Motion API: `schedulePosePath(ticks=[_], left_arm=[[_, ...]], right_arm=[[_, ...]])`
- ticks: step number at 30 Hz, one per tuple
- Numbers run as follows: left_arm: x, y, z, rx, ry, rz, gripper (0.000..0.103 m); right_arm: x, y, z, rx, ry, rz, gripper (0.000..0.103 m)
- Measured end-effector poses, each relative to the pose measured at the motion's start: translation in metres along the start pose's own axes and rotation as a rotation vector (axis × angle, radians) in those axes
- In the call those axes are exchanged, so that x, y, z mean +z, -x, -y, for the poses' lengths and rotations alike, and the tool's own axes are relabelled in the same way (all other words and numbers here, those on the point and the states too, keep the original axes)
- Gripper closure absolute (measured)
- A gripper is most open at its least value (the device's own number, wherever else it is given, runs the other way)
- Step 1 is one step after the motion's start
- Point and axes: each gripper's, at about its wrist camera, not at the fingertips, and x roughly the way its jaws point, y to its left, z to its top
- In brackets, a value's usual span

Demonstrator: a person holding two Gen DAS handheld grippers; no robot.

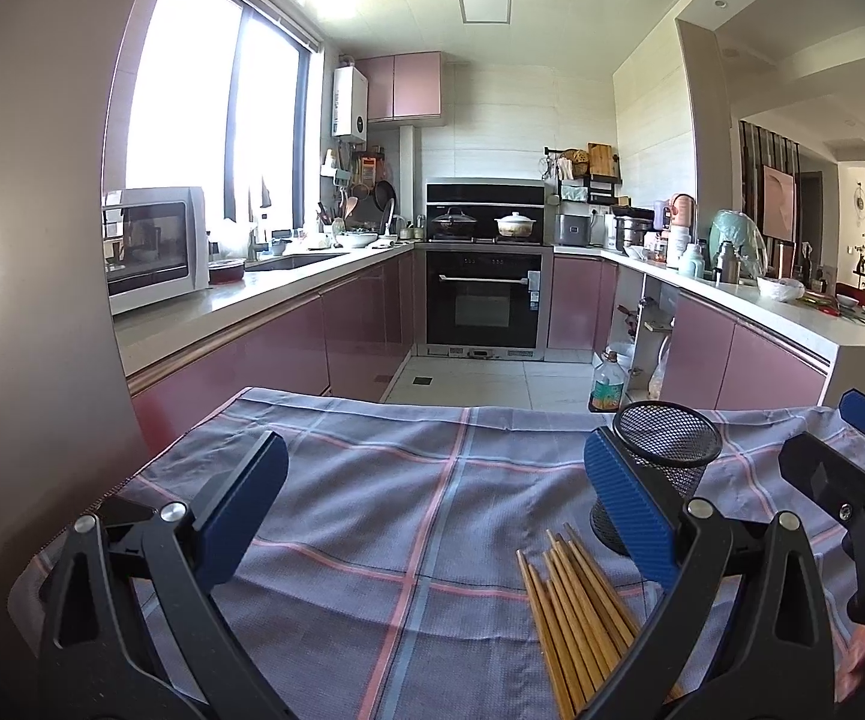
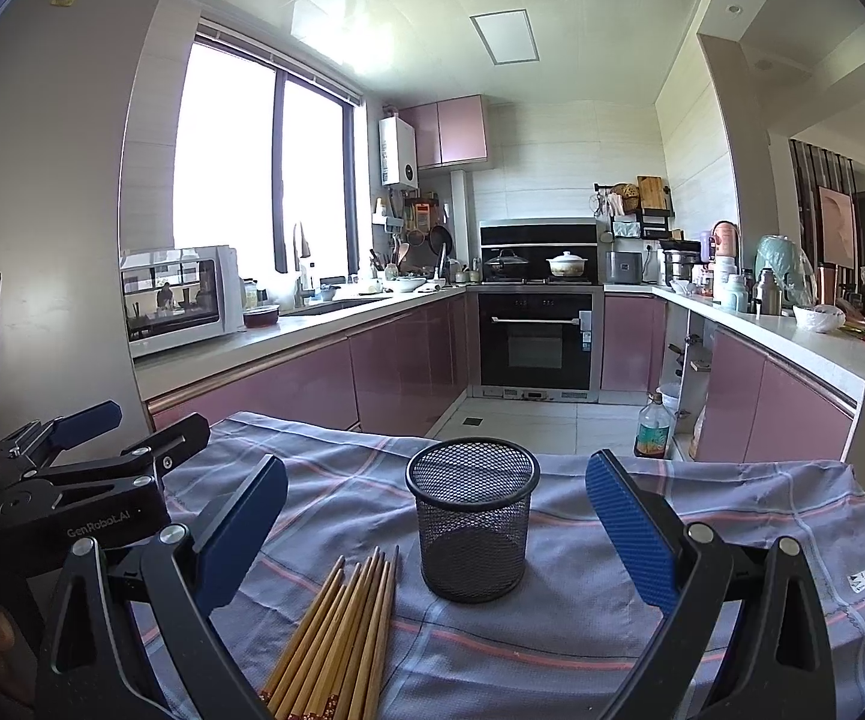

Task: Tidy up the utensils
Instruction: 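Lower the right tool onto the wooden chopsticks and grasp one while the left tool grasps another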

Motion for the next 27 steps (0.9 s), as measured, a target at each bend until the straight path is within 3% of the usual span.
schedulePosePath(ticks=[8, 14, 19, 27], left_arm=[[-0.002, -0.004, -0.001, -0.006, -0.004, -0.019, 0.006], [-0.007, -0.012, -0.004, -0.031, -0.006, -0.070, 0.006], [-0.019, -0.026, -0.005, -0.078, -0.040, -0.153, 0.006], [-0.052, -0.053, -0.001, -0.205, -0.100, -0.327, 0.028]], right_arm=[[-0.004, -0.004, -0.001, 0.026, -0.004, -0.030, 0.007], [-0.011, -0.017, -0.001, 0.062, -0.001, -0.122, 0.009], [-0.029, -0.043, -0.005, 0.132, 0.018, -0.308, 0.030], [-0.056, -0.076, -0.014, 0.194, 0.026, -0.534, 0.062]])
